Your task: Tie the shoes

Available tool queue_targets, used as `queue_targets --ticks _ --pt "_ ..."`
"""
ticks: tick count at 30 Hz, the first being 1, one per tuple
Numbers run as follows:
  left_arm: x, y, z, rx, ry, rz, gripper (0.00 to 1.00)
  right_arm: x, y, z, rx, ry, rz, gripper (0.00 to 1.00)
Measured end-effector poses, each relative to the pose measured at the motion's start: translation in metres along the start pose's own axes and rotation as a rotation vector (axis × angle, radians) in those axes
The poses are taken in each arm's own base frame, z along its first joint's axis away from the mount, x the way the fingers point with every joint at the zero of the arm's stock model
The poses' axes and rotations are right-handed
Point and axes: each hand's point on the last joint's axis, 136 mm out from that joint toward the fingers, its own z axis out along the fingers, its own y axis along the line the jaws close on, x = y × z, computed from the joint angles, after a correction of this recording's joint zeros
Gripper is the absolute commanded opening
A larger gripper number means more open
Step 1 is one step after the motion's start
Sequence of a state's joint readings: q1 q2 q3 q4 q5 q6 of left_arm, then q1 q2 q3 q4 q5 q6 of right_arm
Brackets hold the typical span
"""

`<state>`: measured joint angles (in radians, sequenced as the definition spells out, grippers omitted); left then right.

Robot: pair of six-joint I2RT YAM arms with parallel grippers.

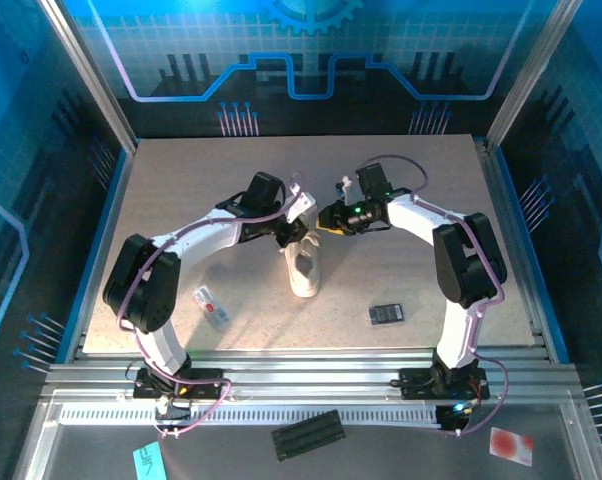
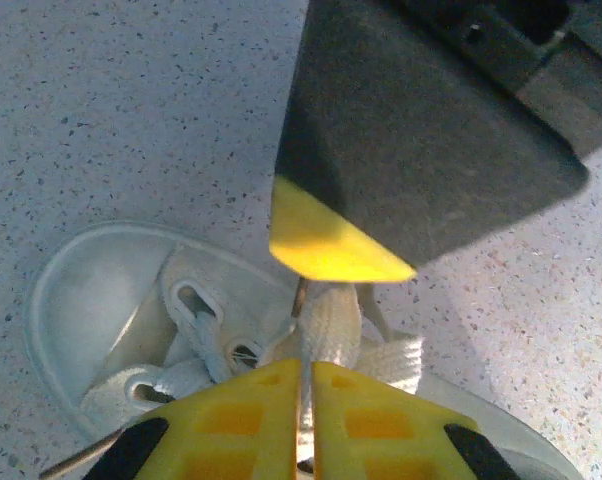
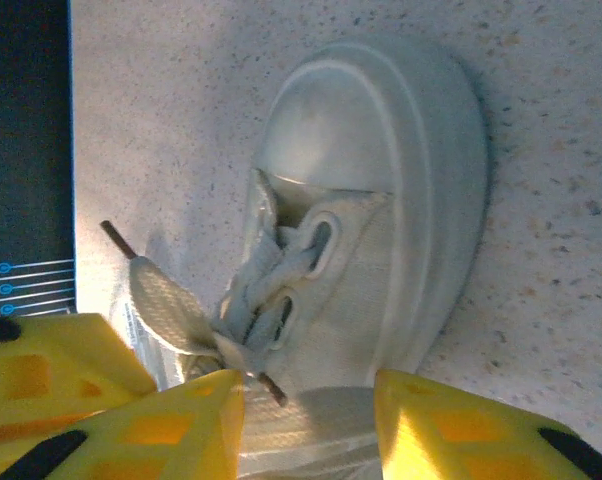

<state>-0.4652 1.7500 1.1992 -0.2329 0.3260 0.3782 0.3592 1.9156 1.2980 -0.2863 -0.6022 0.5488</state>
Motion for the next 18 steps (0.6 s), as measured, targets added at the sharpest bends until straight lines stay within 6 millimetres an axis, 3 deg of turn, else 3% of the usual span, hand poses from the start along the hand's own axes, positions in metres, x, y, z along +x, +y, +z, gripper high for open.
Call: queue_targets --ticks 10,18 --pt "0.005 0.000 0.006 0.000 0.019 -0.017 0.10 0.004 0.002 0.014 -0.034 0.033 0.017 0.36" --pt "0.013 -0.005 0.015 0.005 0.047 -0.013 0.08 0.009 0.001 0.020 -0.042 0.055 0.033 0.24"
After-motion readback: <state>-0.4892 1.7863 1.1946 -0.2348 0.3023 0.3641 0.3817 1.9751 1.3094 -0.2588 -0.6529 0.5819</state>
